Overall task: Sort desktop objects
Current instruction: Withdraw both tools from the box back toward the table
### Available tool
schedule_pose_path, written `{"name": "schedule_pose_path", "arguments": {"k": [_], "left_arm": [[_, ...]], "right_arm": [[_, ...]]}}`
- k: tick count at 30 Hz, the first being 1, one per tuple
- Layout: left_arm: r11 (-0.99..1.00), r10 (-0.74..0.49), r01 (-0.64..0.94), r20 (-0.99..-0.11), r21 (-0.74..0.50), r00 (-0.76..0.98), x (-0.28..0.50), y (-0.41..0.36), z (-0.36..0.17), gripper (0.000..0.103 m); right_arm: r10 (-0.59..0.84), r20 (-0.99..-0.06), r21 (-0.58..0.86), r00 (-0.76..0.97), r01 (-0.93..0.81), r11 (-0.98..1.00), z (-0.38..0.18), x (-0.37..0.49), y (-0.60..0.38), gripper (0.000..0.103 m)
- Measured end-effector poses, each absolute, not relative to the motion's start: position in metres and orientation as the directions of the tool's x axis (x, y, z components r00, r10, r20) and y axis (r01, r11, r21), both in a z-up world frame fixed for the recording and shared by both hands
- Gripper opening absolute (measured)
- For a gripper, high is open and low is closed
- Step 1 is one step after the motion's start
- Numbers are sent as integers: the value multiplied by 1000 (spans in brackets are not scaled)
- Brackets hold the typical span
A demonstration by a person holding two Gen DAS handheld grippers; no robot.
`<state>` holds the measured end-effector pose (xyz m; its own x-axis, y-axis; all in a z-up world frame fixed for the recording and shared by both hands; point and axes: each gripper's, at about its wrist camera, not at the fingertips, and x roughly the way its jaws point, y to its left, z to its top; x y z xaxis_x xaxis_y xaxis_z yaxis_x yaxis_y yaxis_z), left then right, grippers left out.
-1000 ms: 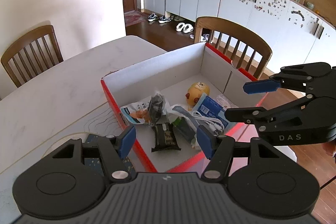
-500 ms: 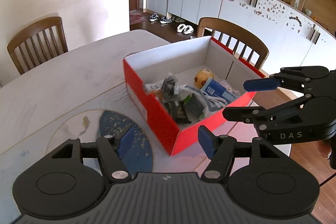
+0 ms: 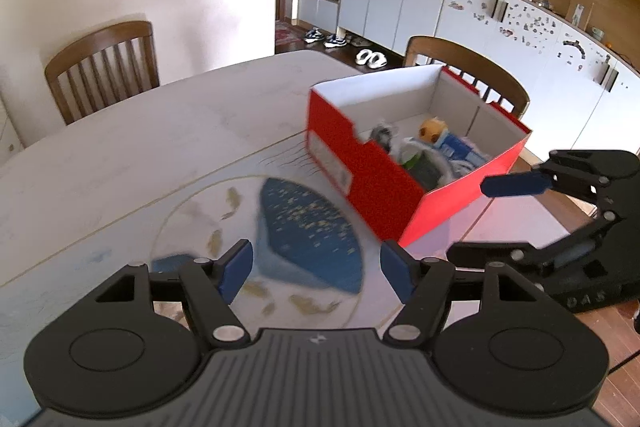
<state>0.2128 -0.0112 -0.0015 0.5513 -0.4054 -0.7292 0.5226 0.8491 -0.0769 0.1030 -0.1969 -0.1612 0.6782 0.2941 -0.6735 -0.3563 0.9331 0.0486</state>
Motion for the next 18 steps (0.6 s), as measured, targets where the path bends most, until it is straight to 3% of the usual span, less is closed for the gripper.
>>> {"name": "schedule_pose_path", "arguments": {"k": [9,18], "left_arm": [[873,-360,485,-744,-56,563,218,33,-16,74],[879,-360,473,-737,-61,572,223,57,-24,84]], "right_arm": [[342,-704,43,623,-444,895,-176,90,-141,75],[391,-725,54,567,-519,853,-191,72,-92,75]]}}
